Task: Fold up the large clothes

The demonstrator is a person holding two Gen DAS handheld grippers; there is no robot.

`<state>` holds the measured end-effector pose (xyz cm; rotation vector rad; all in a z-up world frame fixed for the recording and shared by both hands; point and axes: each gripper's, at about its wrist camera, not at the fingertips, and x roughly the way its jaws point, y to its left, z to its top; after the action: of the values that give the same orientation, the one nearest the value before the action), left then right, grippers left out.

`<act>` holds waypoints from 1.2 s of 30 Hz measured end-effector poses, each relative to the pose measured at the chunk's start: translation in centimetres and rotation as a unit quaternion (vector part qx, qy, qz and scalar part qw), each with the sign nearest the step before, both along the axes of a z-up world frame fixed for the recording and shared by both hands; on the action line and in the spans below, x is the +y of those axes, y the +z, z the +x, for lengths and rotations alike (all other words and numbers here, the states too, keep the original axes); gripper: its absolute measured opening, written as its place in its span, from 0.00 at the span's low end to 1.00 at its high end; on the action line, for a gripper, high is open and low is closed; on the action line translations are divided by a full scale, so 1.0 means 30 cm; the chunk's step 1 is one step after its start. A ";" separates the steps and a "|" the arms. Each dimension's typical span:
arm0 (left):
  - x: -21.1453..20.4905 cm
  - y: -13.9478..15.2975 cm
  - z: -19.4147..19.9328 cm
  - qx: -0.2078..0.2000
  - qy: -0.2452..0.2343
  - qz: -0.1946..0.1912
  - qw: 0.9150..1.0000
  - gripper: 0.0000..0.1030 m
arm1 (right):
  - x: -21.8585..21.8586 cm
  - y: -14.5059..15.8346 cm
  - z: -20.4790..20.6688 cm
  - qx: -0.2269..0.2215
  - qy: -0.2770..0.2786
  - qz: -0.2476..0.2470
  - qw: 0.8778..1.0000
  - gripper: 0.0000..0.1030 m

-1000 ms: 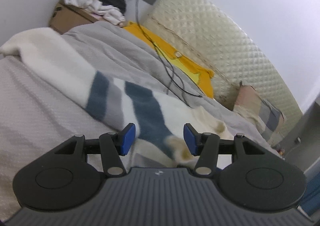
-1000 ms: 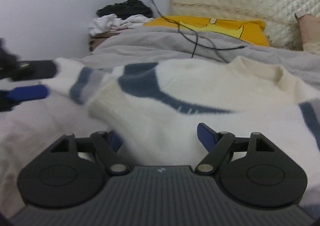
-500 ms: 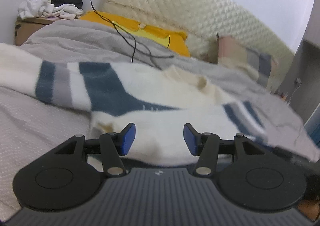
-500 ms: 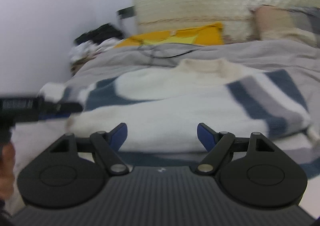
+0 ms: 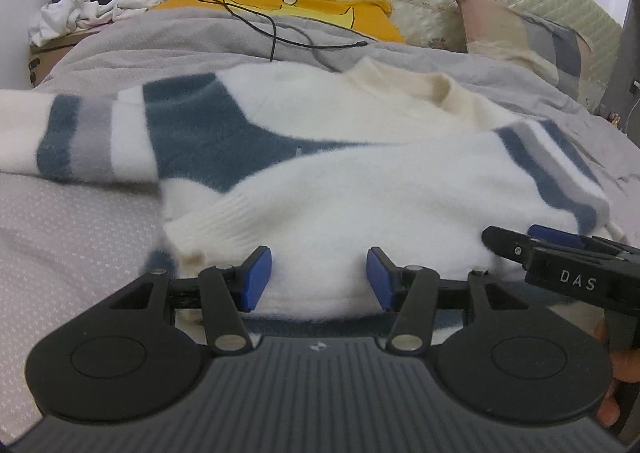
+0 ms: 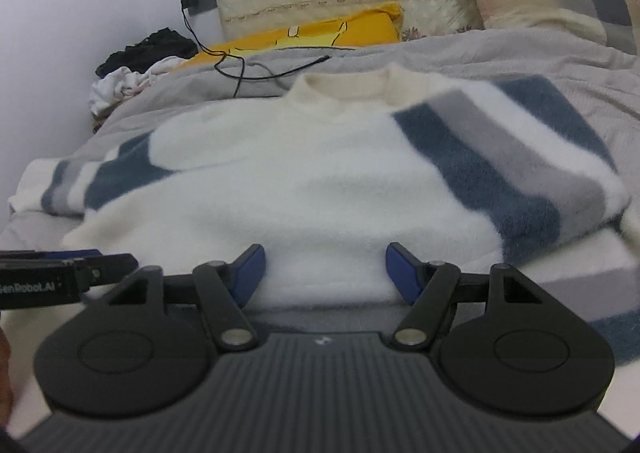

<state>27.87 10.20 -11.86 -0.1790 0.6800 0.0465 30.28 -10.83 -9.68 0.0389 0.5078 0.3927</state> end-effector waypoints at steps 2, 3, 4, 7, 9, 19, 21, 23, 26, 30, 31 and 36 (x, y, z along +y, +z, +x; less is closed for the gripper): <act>0.006 0.015 -0.009 -0.005 0.004 -0.005 1.000 0.57 | -0.008 0.009 -0.009 0.000 0.001 0.005 1.000 0.67; 0.007 0.029 -0.021 -0.010 0.004 -0.006 1.000 0.57 | -0.019 0.018 -0.018 0.000 0.001 0.014 1.000 0.66; 0.006 0.044 -0.038 -0.015 0.004 -0.005 1.000 0.57 | -0.034 0.030 -0.032 0.001 -0.001 0.024 1.000 0.65; 0.010 0.085 -0.094 -0.027 0.003 -0.014 1.000 0.57 | -0.073 0.076 -0.085 -0.006 -0.009 0.037 0.999 0.65; 0.012 0.103 -0.130 -0.027 -0.002 -0.026 0.999 0.57 | -0.091 0.117 -0.136 -0.020 -0.012 0.037 0.999 0.65; -0.067 0.237 -0.368 -0.078 -0.050 -0.009 0.996 0.57 | -0.165 0.299 -0.439 -0.078 -0.038 0.053 0.995 0.66; -0.079 0.258 -0.424 -0.088 -0.066 -0.004 0.994 0.57 | -0.171 0.311 -0.497 -0.088 -0.041 0.050 0.994 0.66; -0.087 0.276 -0.475 -0.101 -0.074 0.007 0.992 0.57 | -0.182 0.324 -0.557 -0.092 -0.044 0.049 0.994 0.66; -0.081 0.286 -0.523 -0.097 -0.072 -0.009 0.993 0.57 | -0.201 0.343 -0.640 -0.096 -0.042 0.046 0.993 0.66; -0.071 0.302 -0.580 -0.103 -0.060 -0.010 0.993 0.57 | -0.229 0.360 -0.728 -0.100 -0.040 0.053 0.993 0.66; -0.066 0.306 -0.590 -0.104 -0.055 -0.009 0.993 0.57 | -0.235 0.362 -0.742 -0.099 -0.040 0.055 0.993 0.66; 0.015 0.329 -0.566 -0.085 -0.005 -0.038 0.996 0.57 | -0.233 0.357 -0.783 -0.102 -0.045 0.038 0.993 0.67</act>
<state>10.88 10.66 -2.00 -0.2495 0.5127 -0.0045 6.79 -17.82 1.02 0.0934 0.2889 0.3226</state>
